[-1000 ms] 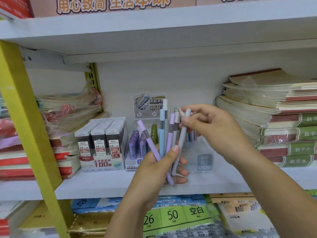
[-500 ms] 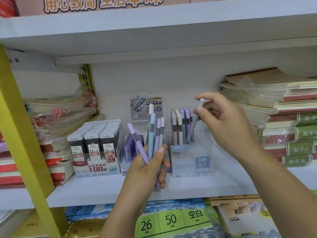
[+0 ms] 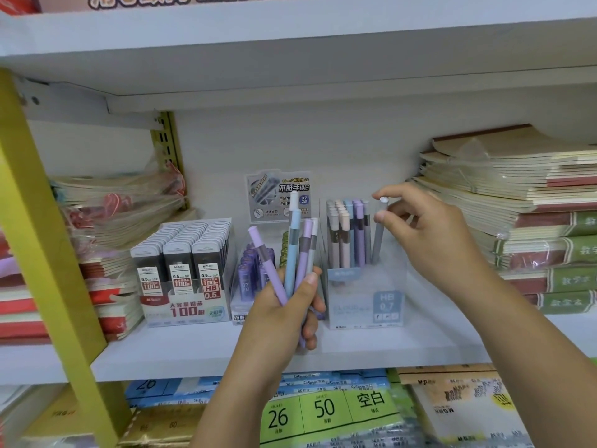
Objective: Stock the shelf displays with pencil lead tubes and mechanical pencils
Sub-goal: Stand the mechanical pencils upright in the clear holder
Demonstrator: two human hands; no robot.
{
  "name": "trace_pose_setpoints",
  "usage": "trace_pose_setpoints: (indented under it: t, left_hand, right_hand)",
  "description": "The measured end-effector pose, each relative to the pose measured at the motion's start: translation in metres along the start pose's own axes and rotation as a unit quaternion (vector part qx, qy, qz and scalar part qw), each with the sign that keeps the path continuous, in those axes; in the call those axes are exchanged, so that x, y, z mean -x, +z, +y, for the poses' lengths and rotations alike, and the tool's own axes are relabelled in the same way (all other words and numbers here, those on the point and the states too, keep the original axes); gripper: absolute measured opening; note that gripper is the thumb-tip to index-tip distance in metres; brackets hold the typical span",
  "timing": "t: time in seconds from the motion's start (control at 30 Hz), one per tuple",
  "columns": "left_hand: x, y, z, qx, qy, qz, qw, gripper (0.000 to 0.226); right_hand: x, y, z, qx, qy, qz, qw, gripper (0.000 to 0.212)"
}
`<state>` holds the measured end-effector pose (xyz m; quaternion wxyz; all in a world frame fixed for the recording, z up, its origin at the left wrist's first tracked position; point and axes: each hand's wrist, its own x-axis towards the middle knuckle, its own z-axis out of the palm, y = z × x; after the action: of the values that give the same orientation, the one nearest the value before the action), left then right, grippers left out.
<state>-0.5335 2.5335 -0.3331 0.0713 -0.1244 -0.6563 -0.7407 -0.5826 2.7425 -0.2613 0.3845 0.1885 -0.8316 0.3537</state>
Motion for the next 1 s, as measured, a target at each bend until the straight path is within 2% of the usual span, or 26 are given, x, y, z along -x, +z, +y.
trace_pose_setpoints:
  t: [0.27, 0.43, 0.57, 0.73, 0.9, 1.0]
  left_hand:
    - [-0.001, -0.002, -0.003, -0.009, -0.004, 0.002, 1.0, 0.034]
    - [-0.001, -0.002, -0.002, 0.003, -0.002, -0.001, 1.0, 0.042]
    - [0.0, 0.0, -0.001, 0.0, 0.001, -0.004, 1.0, 0.039]
    - [0.0, 0.002, 0.0, 0.017, 0.002, -0.015, 1.0, 0.028]
    - [0.002, 0.003, 0.003, 0.016, 0.002, -0.017, 1.0, 0.031]
    - [0.004, 0.003, 0.006, 0.003, 0.001, -0.015, 1.0, 0.033]
  right_hand:
    - [0.001, 0.004, -0.004, -0.021, -0.012, 0.012, 1.0, 0.029]
    - [-0.001, 0.006, 0.0, -0.024, 0.001, 0.006, 1.0, 0.025]
    - [-0.004, 0.007, 0.003, 0.028, 0.004, 0.029, 0.999, 0.026]
    - [-0.007, 0.01, 0.008, 0.066, 0.041, 0.006, 0.997, 0.025]
    - [-0.005, 0.009, 0.012, 0.075, 0.106, -0.084, 0.988, 0.035]
    - [-0.002, 0.005, 0.005, 0.063, 0.087, -0.071, 0.992, 0.039]
